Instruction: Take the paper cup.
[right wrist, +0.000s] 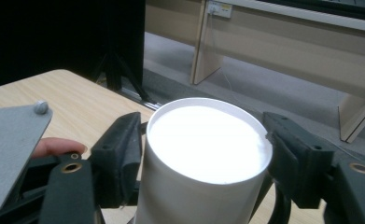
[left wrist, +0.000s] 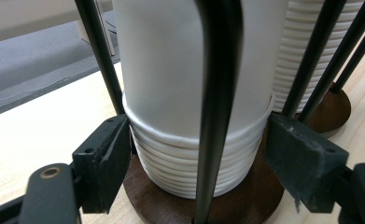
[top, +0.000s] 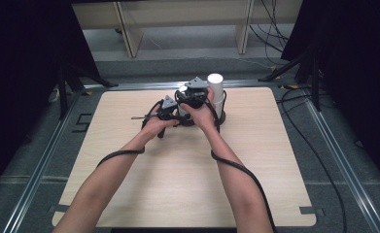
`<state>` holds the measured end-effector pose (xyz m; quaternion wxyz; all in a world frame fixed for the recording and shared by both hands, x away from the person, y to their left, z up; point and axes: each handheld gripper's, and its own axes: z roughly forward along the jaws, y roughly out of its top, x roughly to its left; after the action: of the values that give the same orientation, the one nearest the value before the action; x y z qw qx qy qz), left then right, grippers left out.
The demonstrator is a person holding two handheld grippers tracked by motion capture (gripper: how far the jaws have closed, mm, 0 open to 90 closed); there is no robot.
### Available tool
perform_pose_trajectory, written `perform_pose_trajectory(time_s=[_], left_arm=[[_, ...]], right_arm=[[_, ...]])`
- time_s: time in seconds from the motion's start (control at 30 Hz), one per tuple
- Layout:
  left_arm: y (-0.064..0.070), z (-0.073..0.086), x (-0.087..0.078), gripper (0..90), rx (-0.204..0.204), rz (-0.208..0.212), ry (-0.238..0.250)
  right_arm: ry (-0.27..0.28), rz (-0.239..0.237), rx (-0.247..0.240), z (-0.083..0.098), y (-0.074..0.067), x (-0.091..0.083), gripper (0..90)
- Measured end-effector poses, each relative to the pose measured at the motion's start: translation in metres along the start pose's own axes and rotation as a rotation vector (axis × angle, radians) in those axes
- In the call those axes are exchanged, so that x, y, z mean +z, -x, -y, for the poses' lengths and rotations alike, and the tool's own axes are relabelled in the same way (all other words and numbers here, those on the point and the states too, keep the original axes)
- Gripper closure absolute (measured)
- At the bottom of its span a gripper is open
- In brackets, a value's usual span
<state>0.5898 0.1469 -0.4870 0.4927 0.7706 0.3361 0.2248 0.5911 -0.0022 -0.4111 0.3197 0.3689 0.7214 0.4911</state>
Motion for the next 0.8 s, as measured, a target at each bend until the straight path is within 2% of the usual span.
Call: perform_pose_trajectory(time_s=[0.1, 0.2, 0.23, 0.27, 0.33, 0.37, 0.43, 0.47, 0.5, 0.6, 0.63, 0.67, 0.7, 0.77, 0.8], left_arm=[[0.000, 0.000, 0.000, 23.6, 0.000, 0.001, -0.001], [0.000, 0.000, -0.001, 23.6, 0.003, -0.001, -0.004], [0.000, 0.000, -0.001, 23.7, 0.004, 0.000, -0.004], [0.000, 0.000, -0.001, 23.7, 0.000, 0.004, 0.002], [0.001, 0.000, -0.001, 23.8, 0.000, 0.004, 0.002], [0.001, 0.000, 0.000, 23.8, 0.000, 0.004, 0.002], [0.000, 0.000, -0.001, 23.8, 0.008, 0.002, -0.004], [0.000, 0.000, -0.001, 23.8, 0.007, 0.002, -0.004], [0.000, 0.000, -0.001, 23.8, 0.006, 0.002, -0.005], [0.000, -0.001, -0.001, 23.8, 0.010, 0.001, -0.006], [0.000, -0.001, -0.001, 23.7, 0.011, 0.001, -0.006], [0.001, -0.001, 0.000, 23.7, -0.002, -0.003, 0.004], [0.000, -0.001, -0.001, 23.7, 0.015, -0.003, -0.010], [0.000, -0.001, -0.002, 23.8, 0.022, -0.006, -0.016], [0.000, -0.001, -0.002, 23.8, 0.031, -0.007, -0.022]], right_arm=[[-0.002, -0.003, 0.031, -0.001, 0.001, 0.000, 34.6], [0.001, -0.003, 0.022, -0.002, 0.002, -0.001, 35.3], [0.005, -0.019, 0.017, -0.002, 0.002, -0.001, 35.6], [-0.008, -0.011, 0.030, -0.003, 0.001, -0.002, 35.7], [0.003, -0.017, 0.050, -0.004, 0.002, -0.005, 36.0], [0.023, -0.024, 0.040, -0.005, 0.004, -0.005, 36.1], [0.010, -0.024, 0.049, -0.009, 0.003, -0.008, 36.2], [0.017, -0.024, 0.021, -0.010, 0.005, -0.008, 36.2], [0.017, -0.030, 0.017, -0.012, 0.005, -0.008, 36.2], [0.018, -0.021, 0.033, -0.014, 0.003, -0.010, 36.2], [0.027, -0.025, 0.017, -0.014, 0.004, -0.010, 36.2], [0.020, -0.025, 0.028, -0.015, 0.002, -0.012, 36.1], [0.029, -0.028, 0.015, -0.017, 0.002, -0.012, 36.1], [0.033, -0.034, 0.027, -0.019, 0.001, -0.014, 36.1], [0.042, -0.021, 0.017, -0.021, 0.001, -0.015, 36.1]])
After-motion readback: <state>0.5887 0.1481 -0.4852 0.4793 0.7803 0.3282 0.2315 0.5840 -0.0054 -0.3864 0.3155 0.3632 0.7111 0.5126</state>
